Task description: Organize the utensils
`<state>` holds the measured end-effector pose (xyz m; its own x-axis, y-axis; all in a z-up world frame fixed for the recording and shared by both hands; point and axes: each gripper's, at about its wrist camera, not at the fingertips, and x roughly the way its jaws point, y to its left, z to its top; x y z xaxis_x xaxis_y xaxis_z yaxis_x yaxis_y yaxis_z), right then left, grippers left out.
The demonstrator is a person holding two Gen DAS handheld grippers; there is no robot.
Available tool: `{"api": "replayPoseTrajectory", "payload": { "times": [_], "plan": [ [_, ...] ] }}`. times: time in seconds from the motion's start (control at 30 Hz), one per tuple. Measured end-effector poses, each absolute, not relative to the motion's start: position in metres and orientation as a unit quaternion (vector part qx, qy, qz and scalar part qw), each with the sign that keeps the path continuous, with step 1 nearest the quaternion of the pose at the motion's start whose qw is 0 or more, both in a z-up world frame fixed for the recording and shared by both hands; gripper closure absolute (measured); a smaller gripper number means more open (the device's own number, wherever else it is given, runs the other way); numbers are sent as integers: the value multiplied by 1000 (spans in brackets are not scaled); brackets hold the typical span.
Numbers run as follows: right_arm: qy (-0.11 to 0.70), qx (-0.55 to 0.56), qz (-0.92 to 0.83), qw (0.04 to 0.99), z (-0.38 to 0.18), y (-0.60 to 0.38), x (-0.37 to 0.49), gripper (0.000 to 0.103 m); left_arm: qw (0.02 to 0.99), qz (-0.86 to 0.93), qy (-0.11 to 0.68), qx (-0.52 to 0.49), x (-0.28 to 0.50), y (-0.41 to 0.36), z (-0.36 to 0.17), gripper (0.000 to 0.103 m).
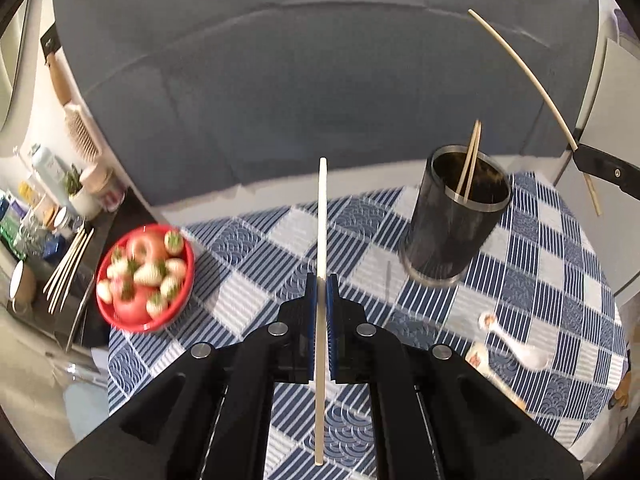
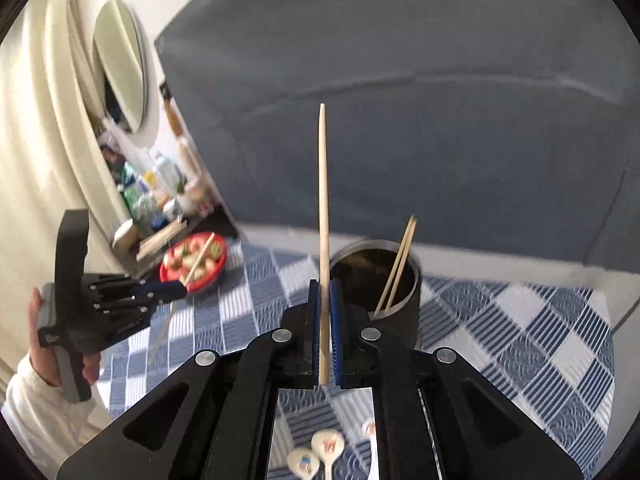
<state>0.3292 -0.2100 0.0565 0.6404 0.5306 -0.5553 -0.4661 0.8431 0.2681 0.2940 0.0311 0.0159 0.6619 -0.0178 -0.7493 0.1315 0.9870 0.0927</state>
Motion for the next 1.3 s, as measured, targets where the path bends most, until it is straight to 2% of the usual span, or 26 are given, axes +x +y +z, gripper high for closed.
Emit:
{"api": "replayPoseTrajectory", "payload": {
  "times": [0.23, 0.63, 1.03, 1.3],
  "plan": [
    [275, 86, 293, 912, 74, -225, 348, 98, 921, -62, 381, 49, 322, 20, 47, 98],
    [248, 108, 317, 909, 67, -233, 372, 98, 932, -120, 343, 3, 363, -7, 70, 98],
    [227, 142, 355, 896, 35, -240, 392, 98, 931, -231, 273, -74, 391, -37, 58, 98],
    [224, 196, 377, 877, 0, -249, 412, 98, 917, -273, 263, -125, 419, -44, 27, 98]
  ]
}}
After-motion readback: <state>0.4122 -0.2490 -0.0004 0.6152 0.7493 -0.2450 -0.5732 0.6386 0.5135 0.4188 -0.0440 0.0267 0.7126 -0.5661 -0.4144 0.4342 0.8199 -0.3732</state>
